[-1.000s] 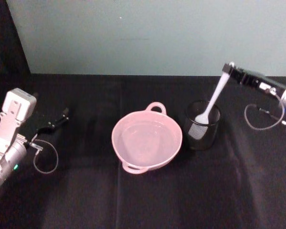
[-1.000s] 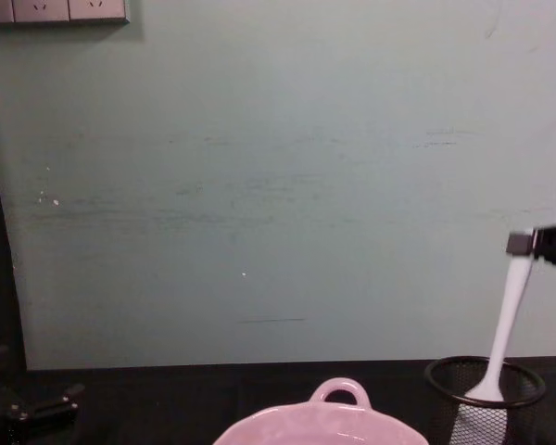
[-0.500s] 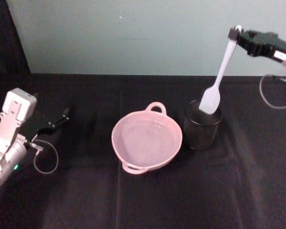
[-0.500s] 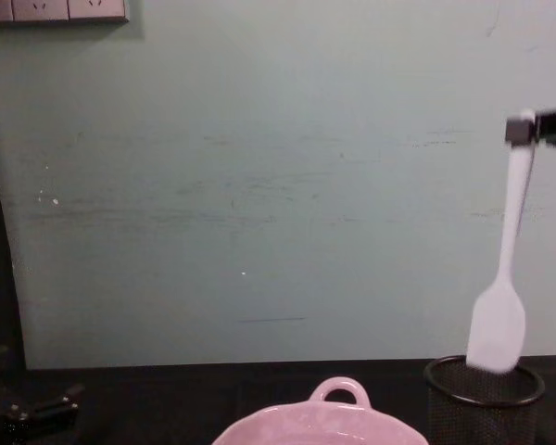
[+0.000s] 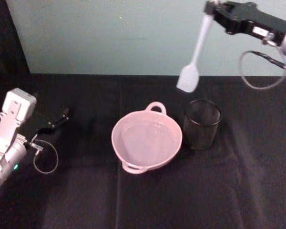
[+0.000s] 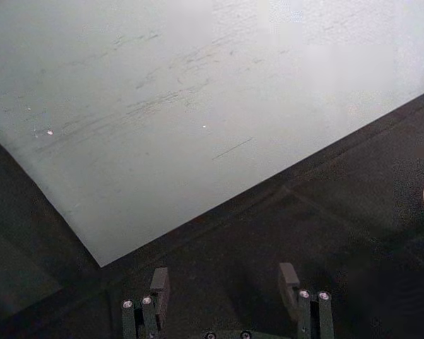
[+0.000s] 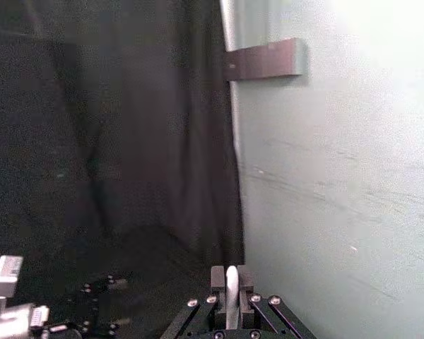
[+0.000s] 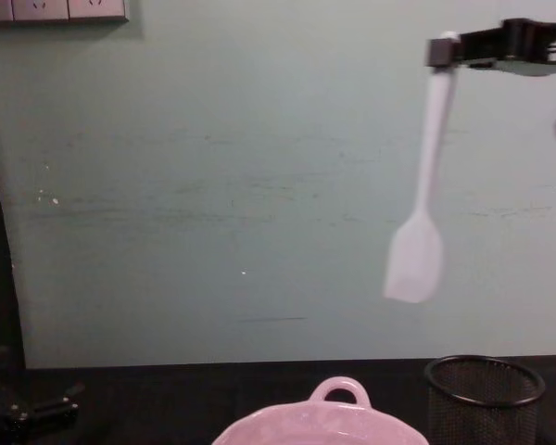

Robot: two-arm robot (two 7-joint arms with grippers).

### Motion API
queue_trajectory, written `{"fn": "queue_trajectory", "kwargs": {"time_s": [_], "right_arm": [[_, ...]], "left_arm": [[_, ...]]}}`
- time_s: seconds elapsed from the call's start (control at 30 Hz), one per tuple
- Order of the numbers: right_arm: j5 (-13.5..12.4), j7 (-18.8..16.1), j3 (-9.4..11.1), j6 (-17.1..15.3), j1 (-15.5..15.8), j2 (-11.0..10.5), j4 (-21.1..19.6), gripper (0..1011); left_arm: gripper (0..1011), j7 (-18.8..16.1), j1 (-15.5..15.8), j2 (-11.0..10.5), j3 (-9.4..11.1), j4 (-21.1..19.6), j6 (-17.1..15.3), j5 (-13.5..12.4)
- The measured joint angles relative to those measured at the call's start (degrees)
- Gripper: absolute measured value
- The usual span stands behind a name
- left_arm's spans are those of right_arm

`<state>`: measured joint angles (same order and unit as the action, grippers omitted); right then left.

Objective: Use the one hand to pick up the spoon and stir the clear water in the bowl.

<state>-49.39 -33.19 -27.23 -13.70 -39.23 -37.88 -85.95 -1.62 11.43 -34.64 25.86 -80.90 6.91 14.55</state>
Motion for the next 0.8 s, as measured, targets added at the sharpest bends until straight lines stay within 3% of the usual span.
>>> {"fn": "queue_trajectory", "kwargs": {"time_s": [0.13, 0.23, 0.3, 0.4, 0.57, 0.8], "right_arm": [[1.4, -1.5, -2.4, 1.6, -1.0, 2.3, 1.7, 108], [3.9, -3.5, -4.9, 4.7, -1.4, 4.7, 4.3, 108], [4.5, -4.0, -5.4, 5.4, -1.5, 5.0, 4.9, 108], [7.9, -5.6, -7.5, 9.1, -1.1, 6.7, 7.3, 108], [11.5, -7.3, -8.8, 13.9, 0.4, 7.4, 8.0, 108], [13.1, -9.4, -9.1, 16.2, 2.4, 7.4, 7.8, 108]], "left_arm": [[1011, 0.0, 0.0, 0.0, 0.0, 0.0, 0.0, 0.0], [1011, 0.0, 0.0, 0.0, 0.0, 0.0, 0.0, 0.0], [1011, 0.0, 0.0, 0.0, 0.0, 0.0, 0.0, 0.0], [1011, 0.0, 0.0, 0.0, 0.0, 0.0, 0.0, 0.0], [1011, 0.0, 0.0, 0.0, 0.0, 0.0, 0.0, 0.0], [1011, 0.0, 0.0, 0.0, 0.0, 0.0, 0.0, 0.0]]}}
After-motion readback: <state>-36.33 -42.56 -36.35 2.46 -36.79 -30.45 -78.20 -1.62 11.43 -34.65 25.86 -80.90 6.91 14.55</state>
